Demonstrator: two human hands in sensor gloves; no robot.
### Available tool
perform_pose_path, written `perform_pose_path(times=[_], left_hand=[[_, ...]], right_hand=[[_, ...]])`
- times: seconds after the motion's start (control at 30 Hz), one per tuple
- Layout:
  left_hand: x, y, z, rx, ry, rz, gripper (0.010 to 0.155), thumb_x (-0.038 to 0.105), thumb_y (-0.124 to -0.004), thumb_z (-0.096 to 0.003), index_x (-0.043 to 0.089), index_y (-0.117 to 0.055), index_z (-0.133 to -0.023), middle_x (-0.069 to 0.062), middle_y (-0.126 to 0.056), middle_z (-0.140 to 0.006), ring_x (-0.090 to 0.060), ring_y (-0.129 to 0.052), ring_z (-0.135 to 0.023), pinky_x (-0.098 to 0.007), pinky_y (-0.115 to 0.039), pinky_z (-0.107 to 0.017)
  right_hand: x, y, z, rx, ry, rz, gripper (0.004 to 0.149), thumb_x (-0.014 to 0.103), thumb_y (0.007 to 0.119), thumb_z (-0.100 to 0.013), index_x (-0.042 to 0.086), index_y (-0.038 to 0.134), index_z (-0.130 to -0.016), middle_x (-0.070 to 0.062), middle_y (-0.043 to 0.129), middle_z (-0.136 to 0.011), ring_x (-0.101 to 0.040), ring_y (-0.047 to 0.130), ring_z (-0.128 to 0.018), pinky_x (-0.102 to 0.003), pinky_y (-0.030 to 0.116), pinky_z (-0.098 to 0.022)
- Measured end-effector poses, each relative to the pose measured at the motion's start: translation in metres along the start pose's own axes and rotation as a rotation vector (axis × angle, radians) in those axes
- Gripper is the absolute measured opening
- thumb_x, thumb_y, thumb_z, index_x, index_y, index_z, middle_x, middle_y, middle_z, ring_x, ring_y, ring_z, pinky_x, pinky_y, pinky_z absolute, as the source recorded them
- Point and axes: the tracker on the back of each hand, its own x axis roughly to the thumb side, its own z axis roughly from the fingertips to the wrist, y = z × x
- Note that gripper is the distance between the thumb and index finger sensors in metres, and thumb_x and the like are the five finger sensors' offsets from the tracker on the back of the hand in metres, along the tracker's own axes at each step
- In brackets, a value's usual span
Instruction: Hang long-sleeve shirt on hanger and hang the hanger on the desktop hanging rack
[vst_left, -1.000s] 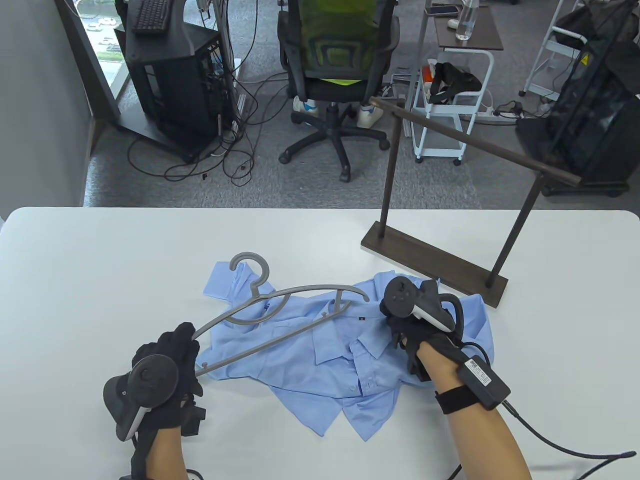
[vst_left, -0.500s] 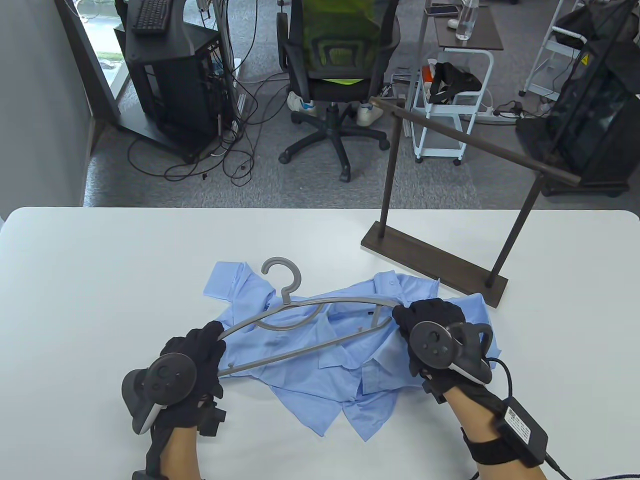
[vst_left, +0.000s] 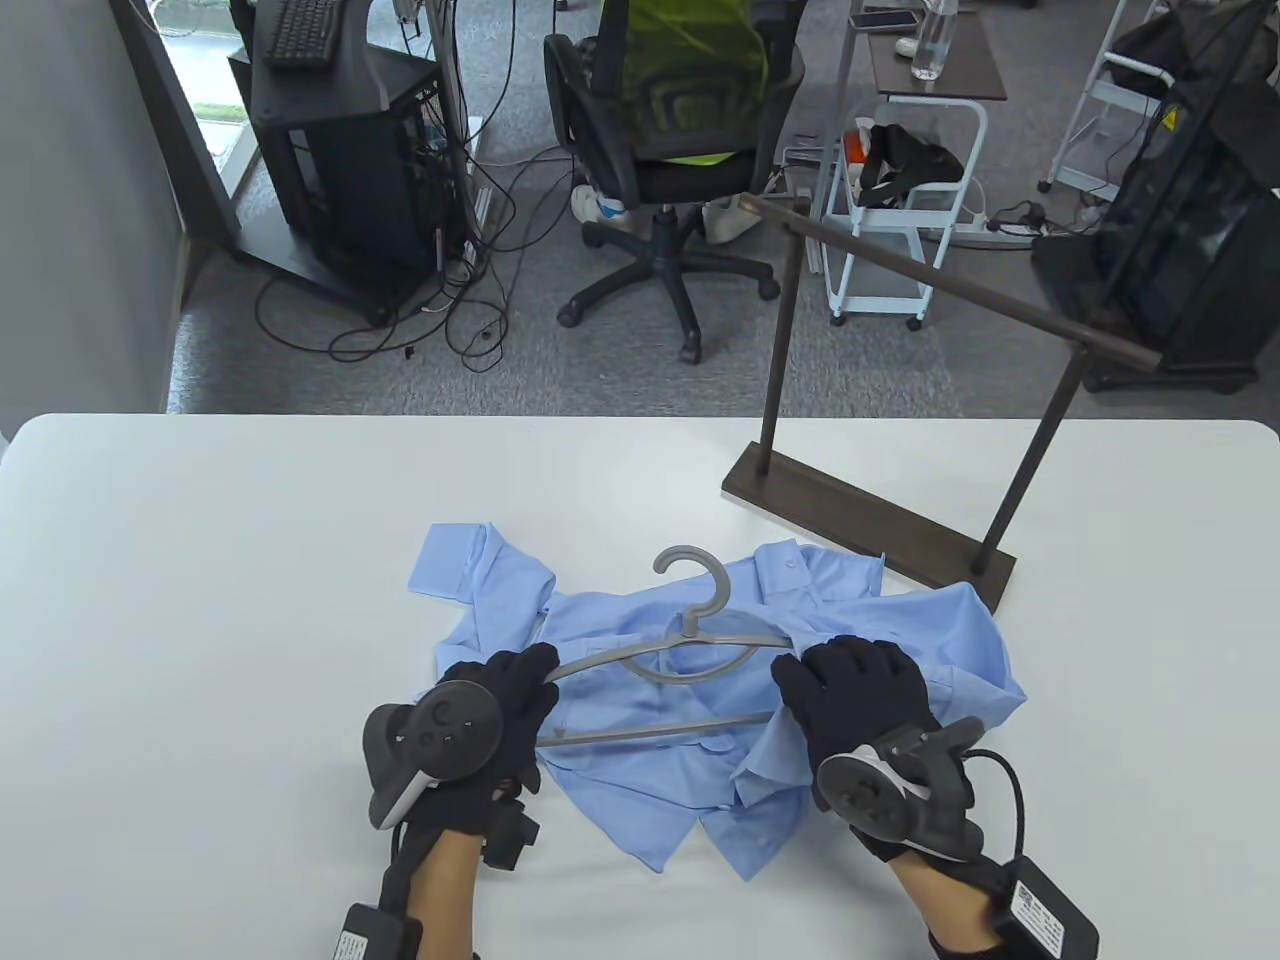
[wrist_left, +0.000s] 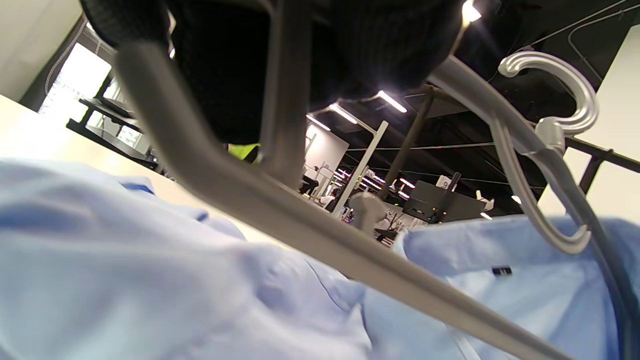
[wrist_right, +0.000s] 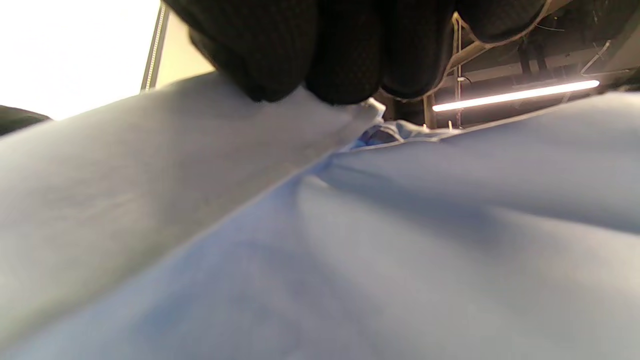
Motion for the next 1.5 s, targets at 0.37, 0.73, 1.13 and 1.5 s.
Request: perform_pose_path(times=[0.37,0.73,1.13,1.5], left_hand=[[0.031,-0.045,0.012,0.132,-0.104,0.028,0.049,0.04,-0.079,-0.0442,0.03,-0.074,-0.092,0.0,-0.089,-0.08,-0.025,-0.099,-0.062,-0.062,-0.063,-0.068],[0.017,-0.04,0.012,0.135,-0.127,0.082,0.049,0.041,-0.078,-0.0444,0.032,-0.073,-0.092,0.001,-0.088,-0.082,-0.024,-0.099,-0.066,-0.063,-0.062,-0.069],[0.017,-0.033,0.015,0.159,-0.197,0.06,0.049,0.041,-0.078,-0.0433,0.034,-0.074,-0.091,0.004,-0.089,-0.082,-0.023,-0.099,-0.068,-0.062,-0.062,-0.069],[0.041,-0.012,0.031,0.411,-0.25,-0.087,0.072,0.051,-0.08,-0.0423,0.022,-0.052,-0.102,-0.012,-0.049,-0.104,-0.037,-0.065,-0.092,-0.066,-0.043,-0.069]], right_hand=[[0.025,0.0,0.019,-0.036,-0.099,0.069,0.039,0.029,0.087,-0.041,0.031,0.086,-0.08,-0.008,0.085,-0.08,-0.037,0.085,-0.076,-0.058,0.066,-0.062],[-0.083,-0.056,0.022,-0.154,0.258,-0.255,0.062,0.05,0.087,-0.04,0.033,0.073,-0.098,-0.011,0.074,-0.096,-0.041,0.076,-0.089,-0.065,0.056,-0.068],[-0.133,0.014,0.024,0.301,0.306,-0.561,0.07,0.056,0.095,-0.033,0.032,0.077,-0.096,-0.012,0.074,-0.099,-0.045,0.075,-0.093,-0.071,0.057,-0.066],[-0.135,0.019,0.03,0.034,0.342,-0.549,0.043,0.053,0.094,-0.031,0.025,0.101,-0.062,-0.011,0.102,-0.056,-0.032,0.102,-0.03,-0.04,0.088,-0.018]])
